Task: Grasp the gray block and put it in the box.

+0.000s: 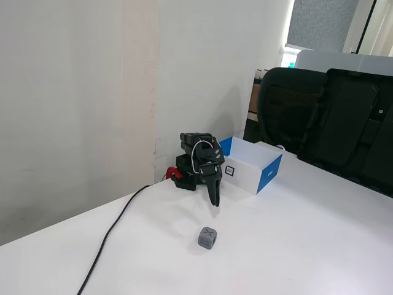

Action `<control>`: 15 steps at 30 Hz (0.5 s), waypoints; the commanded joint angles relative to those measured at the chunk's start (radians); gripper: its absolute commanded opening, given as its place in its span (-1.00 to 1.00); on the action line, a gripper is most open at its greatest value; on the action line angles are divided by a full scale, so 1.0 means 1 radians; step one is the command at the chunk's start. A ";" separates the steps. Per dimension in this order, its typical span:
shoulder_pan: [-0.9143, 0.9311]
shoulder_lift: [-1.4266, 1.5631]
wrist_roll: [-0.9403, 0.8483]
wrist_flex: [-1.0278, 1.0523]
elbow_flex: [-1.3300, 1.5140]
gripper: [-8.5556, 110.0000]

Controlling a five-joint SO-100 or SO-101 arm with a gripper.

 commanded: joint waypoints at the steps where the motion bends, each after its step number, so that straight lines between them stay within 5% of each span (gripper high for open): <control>1: -0.015 0.006 0.014 0.041 -0.063 -0.50; 15: -0.097 0.002 0.006 -0.101 -0.012 -0.46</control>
